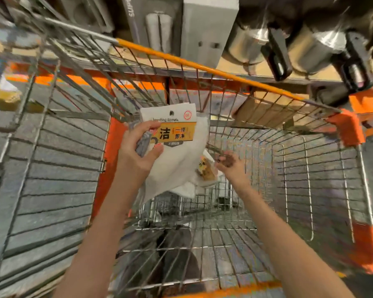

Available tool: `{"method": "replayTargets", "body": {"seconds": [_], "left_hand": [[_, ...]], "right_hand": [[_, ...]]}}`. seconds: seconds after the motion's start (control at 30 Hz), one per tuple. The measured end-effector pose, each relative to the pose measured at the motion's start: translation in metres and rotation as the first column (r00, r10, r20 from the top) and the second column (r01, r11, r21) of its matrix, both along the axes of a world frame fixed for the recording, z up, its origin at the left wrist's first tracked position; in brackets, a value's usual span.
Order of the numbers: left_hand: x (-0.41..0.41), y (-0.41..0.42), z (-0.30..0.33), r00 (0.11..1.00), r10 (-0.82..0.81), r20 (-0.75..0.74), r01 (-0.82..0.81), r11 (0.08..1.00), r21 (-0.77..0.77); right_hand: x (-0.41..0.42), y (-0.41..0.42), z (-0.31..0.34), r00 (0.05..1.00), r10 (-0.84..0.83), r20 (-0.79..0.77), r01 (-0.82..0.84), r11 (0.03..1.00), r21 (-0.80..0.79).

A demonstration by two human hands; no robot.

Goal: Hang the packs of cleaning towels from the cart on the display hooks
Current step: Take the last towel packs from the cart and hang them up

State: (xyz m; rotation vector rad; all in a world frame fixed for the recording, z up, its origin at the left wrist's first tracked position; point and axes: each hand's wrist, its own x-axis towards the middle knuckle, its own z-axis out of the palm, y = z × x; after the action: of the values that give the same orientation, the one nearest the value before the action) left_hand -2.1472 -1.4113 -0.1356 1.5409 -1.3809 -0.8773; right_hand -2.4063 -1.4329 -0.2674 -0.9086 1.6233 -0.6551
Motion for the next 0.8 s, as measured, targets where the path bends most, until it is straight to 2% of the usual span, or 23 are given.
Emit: {"method": "replayTargets", "body": {"seconds": [0.13, 0.43, 0.67, 0.8], "left_hand": [[-0.001, -0.005, -0.013, 0.996, 0.068, -0.065, -0.060, 0.992, 0.114], [-0.009, -0.008, -0.031, 0.993, 0.059, -0.102, -0.041, 0.984, 0.171], [-0.008, -0.010, -0.038, 0.995, 0.038, -0.093, -0.021, 0.984, 0.175], [-0.005, -0.008, -0.040, 0.995, 0.043, -0.094, -0.027, 0.986, 0.165]], "right_hand": [[-0.006, 0.001, -0.046, 0.998, 0.001, -0.069, 0.005, 0.996, 0.087], [0.002, -0.010, -0.098, 0.962, -0.004, -0.272, 0.070, 0.969, 0.236], [0.007, -0.009, -0.113, 0.965, -0.082, -0.248, 0.153, 0.947, 0.283], [0.006, -0.010, -0.102, 0.989, -0.100, -0.106, 0.122, 0.964, 0.236]]}}
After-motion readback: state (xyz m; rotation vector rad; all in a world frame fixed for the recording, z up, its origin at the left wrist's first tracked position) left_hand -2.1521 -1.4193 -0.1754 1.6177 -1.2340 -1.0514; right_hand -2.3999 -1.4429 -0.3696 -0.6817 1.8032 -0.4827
